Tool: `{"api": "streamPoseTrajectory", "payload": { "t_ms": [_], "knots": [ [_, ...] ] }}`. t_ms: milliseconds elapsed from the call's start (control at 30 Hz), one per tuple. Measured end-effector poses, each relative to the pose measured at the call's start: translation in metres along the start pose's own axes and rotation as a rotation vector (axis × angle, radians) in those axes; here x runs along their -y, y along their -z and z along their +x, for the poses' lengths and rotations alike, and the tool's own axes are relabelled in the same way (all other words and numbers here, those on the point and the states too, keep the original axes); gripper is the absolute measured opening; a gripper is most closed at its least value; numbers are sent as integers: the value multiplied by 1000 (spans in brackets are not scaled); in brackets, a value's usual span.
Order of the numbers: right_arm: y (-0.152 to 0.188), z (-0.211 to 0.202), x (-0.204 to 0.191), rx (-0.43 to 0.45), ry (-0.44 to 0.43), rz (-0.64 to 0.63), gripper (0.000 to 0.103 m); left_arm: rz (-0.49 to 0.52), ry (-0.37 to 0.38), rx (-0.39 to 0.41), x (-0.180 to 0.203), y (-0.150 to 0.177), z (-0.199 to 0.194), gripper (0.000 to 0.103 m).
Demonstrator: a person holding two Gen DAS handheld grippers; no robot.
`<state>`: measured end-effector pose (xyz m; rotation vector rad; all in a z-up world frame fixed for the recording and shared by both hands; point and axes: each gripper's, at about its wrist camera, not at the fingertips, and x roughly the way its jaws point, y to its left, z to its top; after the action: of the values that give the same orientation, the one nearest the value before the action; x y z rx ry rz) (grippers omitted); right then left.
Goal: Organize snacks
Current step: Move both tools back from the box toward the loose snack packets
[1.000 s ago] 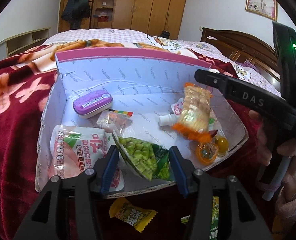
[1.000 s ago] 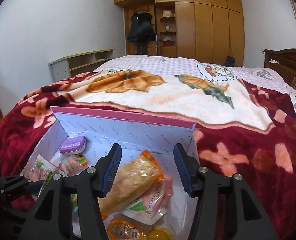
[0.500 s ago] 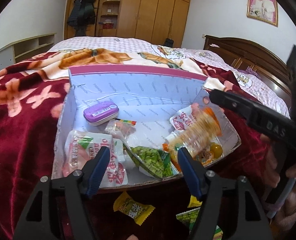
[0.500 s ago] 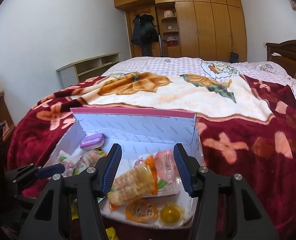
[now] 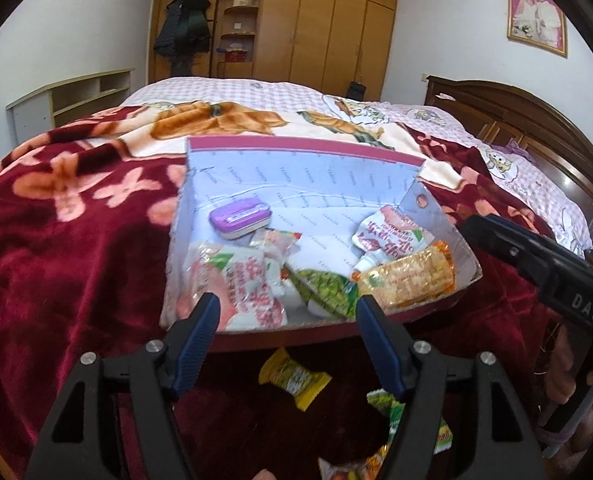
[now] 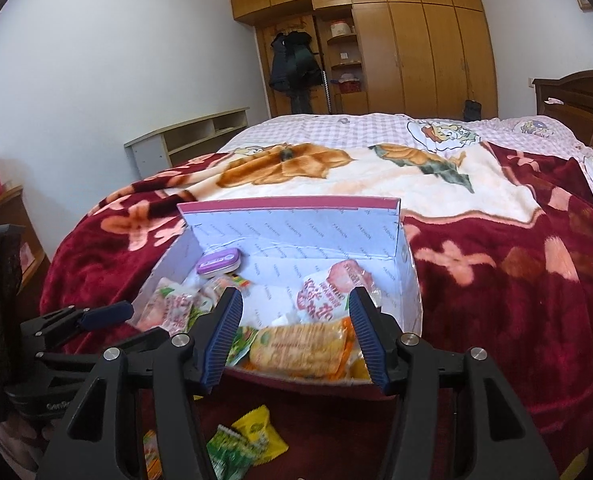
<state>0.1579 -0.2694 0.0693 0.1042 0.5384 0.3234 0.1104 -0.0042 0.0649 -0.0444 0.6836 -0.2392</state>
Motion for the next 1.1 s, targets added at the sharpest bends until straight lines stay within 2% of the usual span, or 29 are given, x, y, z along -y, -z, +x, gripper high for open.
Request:
{"api": "streamPoseTrajectory", "payload": {
  "t_ms": [633, 867, 1100],
  "knots": [
    [45, -27, -7, -53, -20, 79, 57, -49, -39, -19, -12, 38, -34, 74],
    [62, -34, 2, -82, -56, 137, 57, -49, -17, -40, -6, 52, -42, 74],
    [88, -34, 8, -134, -12, 178, 57, -38, 27, -78, 8, 68, -35, 74]
  ]
}}
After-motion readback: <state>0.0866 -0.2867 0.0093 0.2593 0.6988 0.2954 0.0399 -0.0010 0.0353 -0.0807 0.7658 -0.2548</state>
